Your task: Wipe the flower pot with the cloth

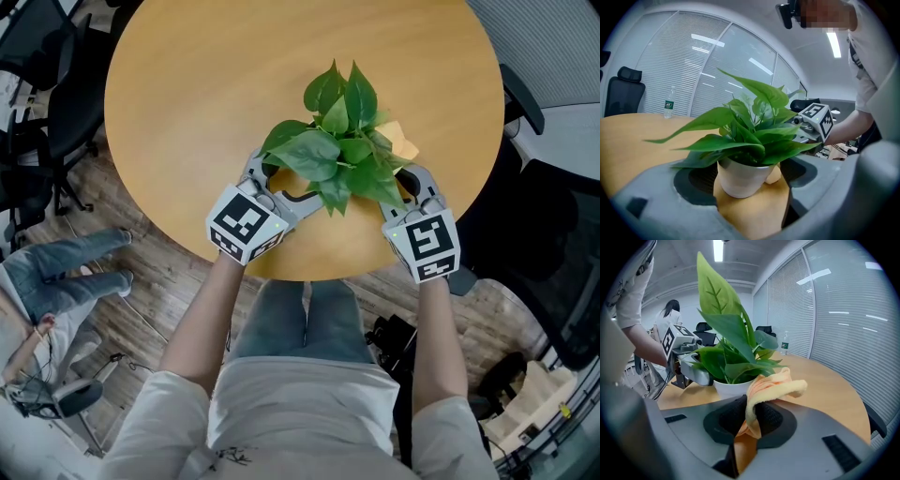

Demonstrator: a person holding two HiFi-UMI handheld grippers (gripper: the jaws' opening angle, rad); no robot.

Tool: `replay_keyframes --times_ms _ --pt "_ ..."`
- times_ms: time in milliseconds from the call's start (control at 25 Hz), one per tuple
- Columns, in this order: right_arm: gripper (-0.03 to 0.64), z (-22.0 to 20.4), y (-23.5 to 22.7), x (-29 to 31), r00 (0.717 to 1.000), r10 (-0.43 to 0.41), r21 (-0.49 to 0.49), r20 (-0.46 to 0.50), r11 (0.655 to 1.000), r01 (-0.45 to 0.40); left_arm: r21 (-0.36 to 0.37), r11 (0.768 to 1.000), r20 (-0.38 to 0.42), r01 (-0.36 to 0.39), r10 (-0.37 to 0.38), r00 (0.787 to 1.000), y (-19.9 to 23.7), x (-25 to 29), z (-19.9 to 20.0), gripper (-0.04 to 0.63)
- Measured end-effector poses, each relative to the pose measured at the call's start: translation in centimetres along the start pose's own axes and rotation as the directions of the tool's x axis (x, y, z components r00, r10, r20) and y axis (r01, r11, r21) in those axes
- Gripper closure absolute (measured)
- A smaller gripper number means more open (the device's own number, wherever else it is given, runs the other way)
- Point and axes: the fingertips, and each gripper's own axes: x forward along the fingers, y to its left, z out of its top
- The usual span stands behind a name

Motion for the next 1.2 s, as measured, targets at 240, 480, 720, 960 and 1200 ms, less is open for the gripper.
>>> replay_keyframes --times_ms 240,480,720,960,1200 --pt "0.566 -0.2 0.5 -0.3 1.000 -0.004 0.008 0.003 1.000 0.004 -0.021 0.998 0.007 -0.067 0.067 0.998 0.1 0.1 0.0 0.179" --pt "0.566 -0.7 0.9 -0.5 1.000 -0.002 0.014 0.004 1.000 0.002 -0.047 0.989 0.014 -0.142 0.143 0.990 0.1 0.5 0.0 0.178" --pt "0.566 -1.0 1.4 -0.8 1.000 0.000 0.015 0.005 1.000 0.000 -0.070 0.976 0.019 -0.206 0.208 0.978 0.0 0.7 -0.1 0.179" --pt "0.566 -1.0 2.3 -0.9 1.000 0.001 0.023 0.008 1.000 -0.001 -0.095 0.956 0.013 -0.279 0.281 0.960 -0.1 0.7 -0.1 0.179" --pt "0.566 -0.9 2.7 -0.8 1.000 0.001 0.034 0.008 0.999 -0.001 -0.121 0.935 0.007 -0.334 0.337 0.941 0.0 0.6 0.0 0.179"
